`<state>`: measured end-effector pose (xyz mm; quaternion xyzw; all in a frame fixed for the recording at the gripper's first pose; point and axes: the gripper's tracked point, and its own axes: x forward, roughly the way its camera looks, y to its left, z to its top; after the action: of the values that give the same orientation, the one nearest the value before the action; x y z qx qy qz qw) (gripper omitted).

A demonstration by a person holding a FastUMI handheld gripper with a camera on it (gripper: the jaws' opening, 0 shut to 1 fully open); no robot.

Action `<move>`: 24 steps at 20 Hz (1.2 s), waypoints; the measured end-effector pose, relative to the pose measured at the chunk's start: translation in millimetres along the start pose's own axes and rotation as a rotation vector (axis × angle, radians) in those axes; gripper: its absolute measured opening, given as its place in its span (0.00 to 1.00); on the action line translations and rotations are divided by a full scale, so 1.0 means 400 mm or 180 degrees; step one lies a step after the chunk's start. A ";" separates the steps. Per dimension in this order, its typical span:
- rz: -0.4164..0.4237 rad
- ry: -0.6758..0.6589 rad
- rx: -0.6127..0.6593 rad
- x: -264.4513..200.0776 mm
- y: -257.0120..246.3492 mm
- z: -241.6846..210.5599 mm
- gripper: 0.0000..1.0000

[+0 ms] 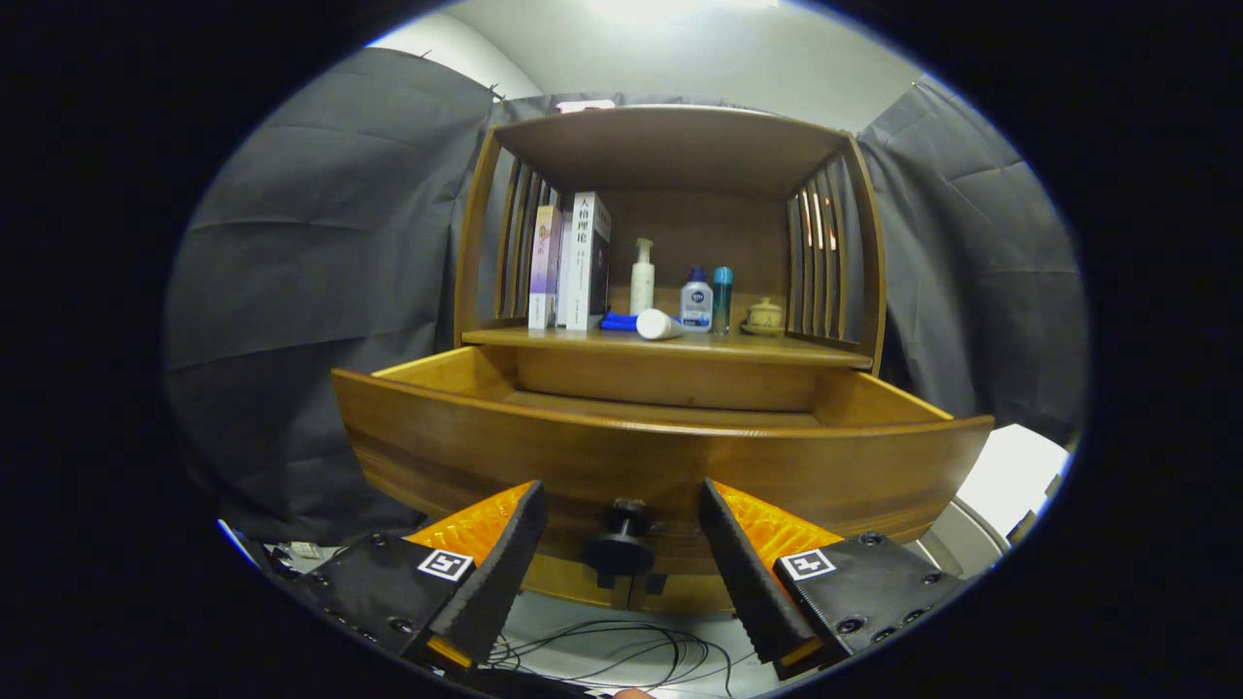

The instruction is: Pull open the drawer, take out the items inside it, and place them on the countertop above the cabinet.

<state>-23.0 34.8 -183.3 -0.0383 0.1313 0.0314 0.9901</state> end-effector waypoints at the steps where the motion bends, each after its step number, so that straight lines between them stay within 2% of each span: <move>1: -0.0015 0.0020 -0.0011 0.015 -0.002 -0.009 0.99; 5: -0.0020 -0.0015 -0.0070 0.032 0.014 -0.025 0.98; 14: -0.0334 -0.0080 0.0023 0.082 -0.015 -0.020 0.97; 18: -0.0389 -0.0096 -0.0043 0.094 -0.018 -0.015 0.96; 24: -0.0398 -0.0055 0.0007 0.132 -0.016 -0.004 1.00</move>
<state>28.0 31.0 -198.1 -0.0451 0.1202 -0.0303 0.9913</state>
